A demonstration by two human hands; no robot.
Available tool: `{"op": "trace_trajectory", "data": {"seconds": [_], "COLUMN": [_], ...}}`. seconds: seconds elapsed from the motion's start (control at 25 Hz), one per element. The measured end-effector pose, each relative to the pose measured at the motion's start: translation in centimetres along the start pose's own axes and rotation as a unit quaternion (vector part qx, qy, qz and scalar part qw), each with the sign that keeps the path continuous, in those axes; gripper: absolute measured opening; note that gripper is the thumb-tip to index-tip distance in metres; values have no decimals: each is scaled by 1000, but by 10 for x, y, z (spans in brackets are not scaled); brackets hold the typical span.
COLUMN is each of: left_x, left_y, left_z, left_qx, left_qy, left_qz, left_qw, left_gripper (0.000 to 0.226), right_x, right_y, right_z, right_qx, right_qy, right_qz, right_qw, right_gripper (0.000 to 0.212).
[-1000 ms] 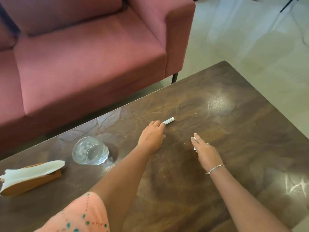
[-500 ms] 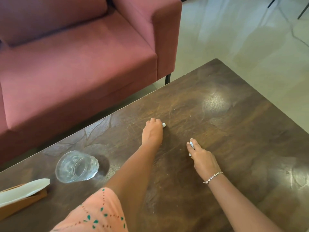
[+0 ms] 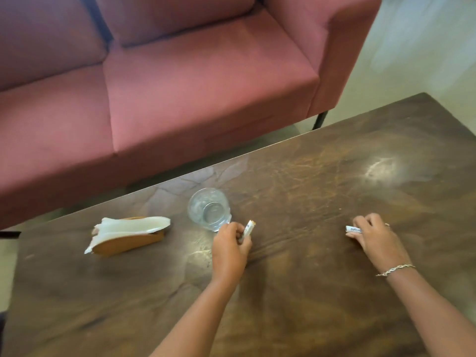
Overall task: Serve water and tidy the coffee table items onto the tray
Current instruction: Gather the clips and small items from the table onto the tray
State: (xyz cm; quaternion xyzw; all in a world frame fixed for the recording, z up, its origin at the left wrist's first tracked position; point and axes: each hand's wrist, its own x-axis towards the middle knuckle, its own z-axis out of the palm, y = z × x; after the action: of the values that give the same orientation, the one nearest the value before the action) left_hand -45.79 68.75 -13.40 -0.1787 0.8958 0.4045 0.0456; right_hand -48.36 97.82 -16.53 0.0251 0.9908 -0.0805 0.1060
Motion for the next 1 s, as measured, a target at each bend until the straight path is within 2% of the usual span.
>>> {"op": "trace_trajectory", "data": {"seconds": [0.08, 0.2, 0.32, 0.48, 0.72, 0.84, 0.92, 1.0], "left_x": [-17, -43, -74, -114, -160, -182, -190, -191], "left_y": [-27, -64, -108, -167, -261, -313, -348, -381], "left_z": [-29, -72, -123, -192, -301, -352, -381, -405], "left_qx": [-26, -60, -79, -88, -37, -4, 20, 44], "left_qy": [32, 75, 135, 199, 332, 385, 405, 386], "left_qz": [-25, -65, -103, -142, -205, -269, -325, -362], "left_qw": [999, 993, 982, 965, 920, 883, 855, 847], "left_gripper": [13, 9, 5, 6, 9, 7, 5, 5], "right_x": [-5, -19, -44, -80, -147, -179, -195, -212], "right_y": [-18, -56, -117, -218, -386, -456, -494, -532], "right_z": [5, 9, 19, 37, 50, 59, 68, 78], "right_qx": [12, 101, 179, 281, 306, 307, 301, 302], "right_qy": [20, 115, 157, 101, 62, 19, -10, -33], "right_qz": [13, 34, -25, -92, -227, -281, -307, -323], "right_qw": [1000, 988, 971, 950, 923, 909, 903, 896], "right_gripper": [20, 11, 12, 17, 25, 27, 25, 24]}}
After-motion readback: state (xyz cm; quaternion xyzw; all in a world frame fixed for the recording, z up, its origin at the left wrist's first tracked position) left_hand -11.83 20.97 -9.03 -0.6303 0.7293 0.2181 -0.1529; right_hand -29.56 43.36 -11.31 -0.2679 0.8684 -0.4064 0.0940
